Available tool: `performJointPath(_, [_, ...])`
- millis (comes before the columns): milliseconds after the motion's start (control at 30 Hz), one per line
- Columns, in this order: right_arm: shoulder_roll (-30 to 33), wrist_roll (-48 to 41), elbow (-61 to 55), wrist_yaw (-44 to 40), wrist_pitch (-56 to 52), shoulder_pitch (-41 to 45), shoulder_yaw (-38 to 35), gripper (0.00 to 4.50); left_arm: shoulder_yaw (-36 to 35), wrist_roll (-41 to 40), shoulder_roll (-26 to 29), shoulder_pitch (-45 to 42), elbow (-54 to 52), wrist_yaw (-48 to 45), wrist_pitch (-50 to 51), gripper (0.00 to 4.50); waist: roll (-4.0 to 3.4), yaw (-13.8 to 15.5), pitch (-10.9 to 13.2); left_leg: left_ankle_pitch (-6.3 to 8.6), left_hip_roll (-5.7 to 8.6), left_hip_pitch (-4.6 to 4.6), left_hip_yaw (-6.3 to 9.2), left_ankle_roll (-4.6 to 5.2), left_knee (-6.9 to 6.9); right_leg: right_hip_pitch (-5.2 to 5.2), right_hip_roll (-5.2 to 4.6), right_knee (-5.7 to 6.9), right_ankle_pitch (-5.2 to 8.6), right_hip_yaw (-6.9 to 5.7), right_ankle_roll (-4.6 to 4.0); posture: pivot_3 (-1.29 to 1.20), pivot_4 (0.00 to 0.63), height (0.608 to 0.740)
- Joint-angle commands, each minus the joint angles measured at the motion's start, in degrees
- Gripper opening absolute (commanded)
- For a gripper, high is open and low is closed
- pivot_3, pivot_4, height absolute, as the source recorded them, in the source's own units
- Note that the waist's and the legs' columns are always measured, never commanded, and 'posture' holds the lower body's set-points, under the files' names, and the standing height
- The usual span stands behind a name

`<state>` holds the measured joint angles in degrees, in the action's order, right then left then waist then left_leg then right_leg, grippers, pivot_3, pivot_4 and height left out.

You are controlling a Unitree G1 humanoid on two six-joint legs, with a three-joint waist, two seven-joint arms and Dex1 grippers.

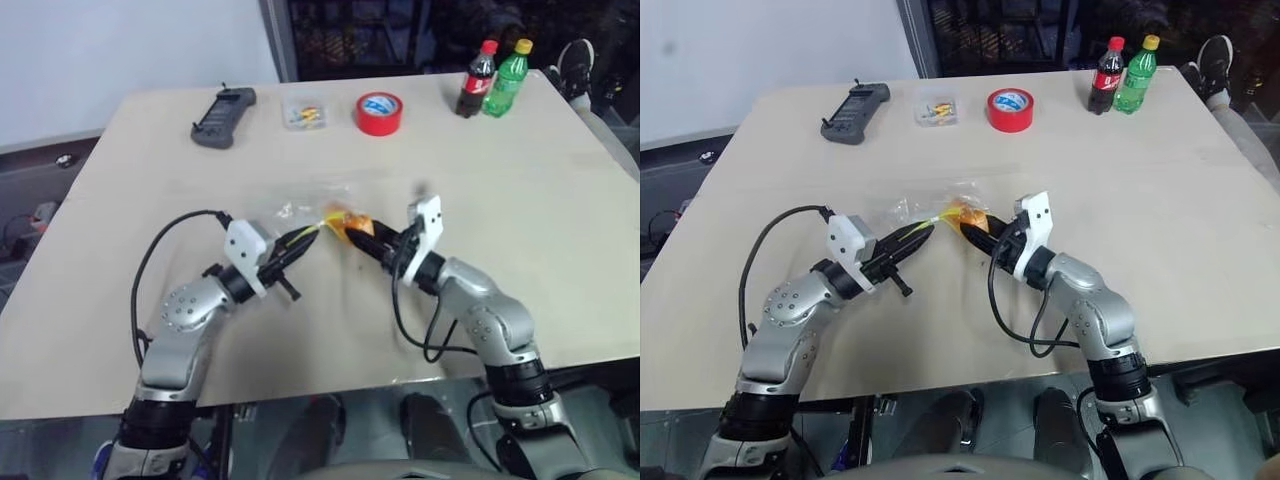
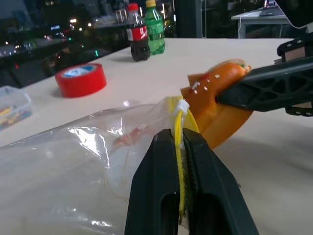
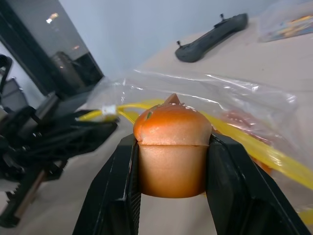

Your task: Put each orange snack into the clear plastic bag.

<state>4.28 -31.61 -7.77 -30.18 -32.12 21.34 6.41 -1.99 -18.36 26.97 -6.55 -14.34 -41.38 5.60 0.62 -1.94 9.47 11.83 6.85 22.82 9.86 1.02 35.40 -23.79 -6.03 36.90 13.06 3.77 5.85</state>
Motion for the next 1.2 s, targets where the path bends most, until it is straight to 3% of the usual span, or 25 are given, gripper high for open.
performJointPath(33, [-2.83, -2.47, 1.52, -0.23, 1.18, 1.69, -1.9, 1.84, -0.94, -1.88, 0.73, 1.61, -3.63, -1.43, -0.88, 0.0, -0.01, -0.05, 0.0, 0.0, 0.0, 0.0, 0.0, 0.0, 0.0, 0.0, -0.01, 0.0, 0.0, 0.01, 0.0, 0.0, 0.15, 0.74])
performJointPath(333, [-13.1, -8.87, 10.96, 3.04, -0.53, 4.79, -8.69, 1.84, -2.24, -2.22, 1.96, 5.89, -2.12, -3.18, -2.89, 0.0, -0.04, -0.13, 0.02, 0.0, 0.0, -0.01, 0.01, 0.0, -0.02, -0.06, 0.0, 0.02, 0.0, 0.0, -0.01, 0.0, 0.15, 0.74])
performJointPath(700, [-13.19, -5.93, 15.55, -4.36, -0.49, 2.72, -3.25, 1.84, -8.42, -17.96, -0.79, 6.36, -7.48, 0.54, 9.01, 0.0, -0.05, -0.4, 0.02, 0.01, -0.01, -0.01, 0.02, 0.0, -0.04, -0.09, 0.01, 0.03, 0.0, 0.0, -0.01, 0.0, 0.15, 0.74])
performJointPath(1000, [-13.61, 2.7, 25.09, -7.81, 8.11, 7.62, 0.78, 1.84, -9.21, -19.64, -0.33, 9.07, -9.24, -0.28, 10.32, 0.0, -0.03, -0.46, 0.0, 0.0, -0.01, -0.05, -0.01, -0.01, -0.02, -0.07, 0.03, 0.03, -0.01, 0.0, -0.01, 0.0, 0.15, 0.74])
performJointPath(1133, [-12.15, 8.0, 24.01, -6.71, 12.32, 8.3, 3.04, 3.58, -9.9, -19.7, -1.1, 8.67, -7.84, 1.59, 11.19, 0.0, -0.01, -0.39, -0.02, 0.0, -0.01, -0.06, 0.01, -0.01, -0.01, -0.05, 0.03, 0.03, -0.01, 0.0, -0.02, 0.0, 0.15, 0.74])
performJointPath(1167, [-11.23, 9.21, 22.25, -6.5, 13.3, 7.93, 3.46, 4.19, -10.35, -20.1, -1.36, 8.27, -7.16, 2.36, 11.88, 0.0, 0.0, -0.39, -0.02, 0.0, -0.01, -0.06, 0.0, -0.01, -0.01, -0.05, 0.02, 0.03, -0.01, 0.0, -0.02, 0.0, 0.15, 0.74])
performJointPath(1200, [-10.41, 9.84, 20.38, -6.28, 13.59, 7.51, 3.56, 4.47, -10.78, -20.4, -1.55, 7.89, -6.55, 3.09, 12.36, 0.0, 0.0, -0.33, -0.02, 0.0, 0.0, -0.06, 0.0, -0.01, -0.01, -0.04, 0.02, 0.03, -0.01, 0.0, -0.01, 0.0, 0.15, 0.74])
